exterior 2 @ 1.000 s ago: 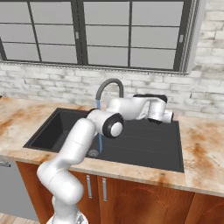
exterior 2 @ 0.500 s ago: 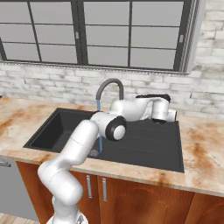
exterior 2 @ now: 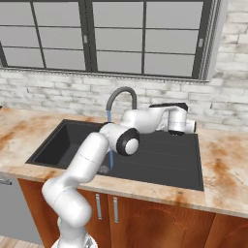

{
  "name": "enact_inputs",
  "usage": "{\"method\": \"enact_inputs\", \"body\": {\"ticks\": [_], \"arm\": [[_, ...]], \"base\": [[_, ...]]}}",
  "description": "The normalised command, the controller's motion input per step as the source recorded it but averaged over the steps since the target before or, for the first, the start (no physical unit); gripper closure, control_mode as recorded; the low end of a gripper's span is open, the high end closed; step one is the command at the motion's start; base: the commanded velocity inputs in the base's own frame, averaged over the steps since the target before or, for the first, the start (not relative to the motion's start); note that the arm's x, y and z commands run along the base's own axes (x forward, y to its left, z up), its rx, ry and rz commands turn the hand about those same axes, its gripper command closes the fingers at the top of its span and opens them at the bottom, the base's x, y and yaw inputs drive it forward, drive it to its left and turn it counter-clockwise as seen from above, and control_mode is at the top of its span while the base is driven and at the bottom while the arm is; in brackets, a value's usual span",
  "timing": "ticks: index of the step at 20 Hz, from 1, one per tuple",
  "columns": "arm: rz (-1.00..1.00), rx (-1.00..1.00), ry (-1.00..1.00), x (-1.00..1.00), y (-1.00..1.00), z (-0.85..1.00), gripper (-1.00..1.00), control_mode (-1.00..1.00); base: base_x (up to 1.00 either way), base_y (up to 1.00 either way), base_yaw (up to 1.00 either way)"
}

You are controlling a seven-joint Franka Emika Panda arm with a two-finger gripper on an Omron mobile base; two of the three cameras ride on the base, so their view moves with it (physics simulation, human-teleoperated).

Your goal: Turn on the sink faucet. Then move the mushroom from the counter to the sink. Turn off the sink. Move the vegetable from the sink to the pot next to the stove. Finally move the pot to the front center burner.

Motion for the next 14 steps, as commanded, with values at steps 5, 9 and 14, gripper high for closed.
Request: {"method": "enact_inputs", "body": {"ticks": [5,9,14], "arm": [[0.00,0.00,0.15,0.20,0.00,-0.12,-1.00,-1.00],[0.01,0.00,0.09,0.31,0.00,-0.09,-1.00,-1.00],[0.11,0.00,0.02,0.48,0.11,-0.01,-1.00,-1.00]], "base": [[0.00,0.00,0.00],[0.00,0.00,0.00],[0.00,0.00,0.00]]}}
